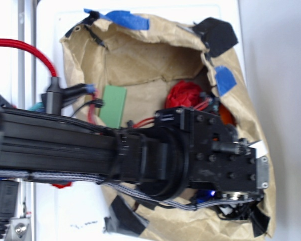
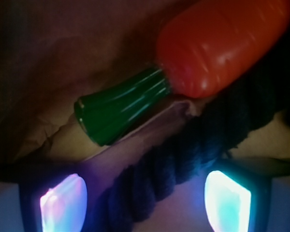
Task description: Grab the blue rope.
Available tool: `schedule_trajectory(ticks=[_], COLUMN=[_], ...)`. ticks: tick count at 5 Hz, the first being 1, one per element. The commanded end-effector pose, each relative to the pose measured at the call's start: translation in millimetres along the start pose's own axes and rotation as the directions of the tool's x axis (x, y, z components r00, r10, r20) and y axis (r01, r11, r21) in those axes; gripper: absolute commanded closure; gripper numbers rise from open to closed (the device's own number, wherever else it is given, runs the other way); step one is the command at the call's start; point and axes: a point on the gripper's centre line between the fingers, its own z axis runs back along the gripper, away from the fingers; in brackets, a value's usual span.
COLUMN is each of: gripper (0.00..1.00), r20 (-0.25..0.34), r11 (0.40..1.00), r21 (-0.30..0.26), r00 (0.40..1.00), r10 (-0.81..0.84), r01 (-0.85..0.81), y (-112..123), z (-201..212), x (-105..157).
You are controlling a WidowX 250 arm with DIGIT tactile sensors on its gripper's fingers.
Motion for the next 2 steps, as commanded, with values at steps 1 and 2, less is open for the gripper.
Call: schedule_trajectory(ticks=[1, 2], gripper=[1.00, 1.00], r20=[0.029, 0.053], r11=[0.997, 0.996], r21=[-0.073, -0.087], r00=[1.000, 0.999], r10=[-0.009, -0.012], r01=[0.011, 0.017], y=[-2.8, 5.4], z=[17.6, 20.2], x=[-4.5, -4.4])
